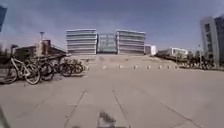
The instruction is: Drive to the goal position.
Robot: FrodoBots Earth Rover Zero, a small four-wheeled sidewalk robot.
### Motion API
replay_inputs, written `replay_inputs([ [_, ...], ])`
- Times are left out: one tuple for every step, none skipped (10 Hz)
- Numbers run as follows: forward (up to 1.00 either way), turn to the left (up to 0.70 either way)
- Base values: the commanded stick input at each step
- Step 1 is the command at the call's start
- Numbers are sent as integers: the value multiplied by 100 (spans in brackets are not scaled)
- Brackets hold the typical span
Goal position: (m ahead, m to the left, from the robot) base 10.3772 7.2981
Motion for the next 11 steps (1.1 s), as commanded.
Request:
replay_inputs([
  [100,0],
  [100,0],
  [100,0],
  [100,0],
  [100,0],
  [100,0],
  [100,0],
  [100,0],
  [100,0],
  [100,0],
  [100,0],
])
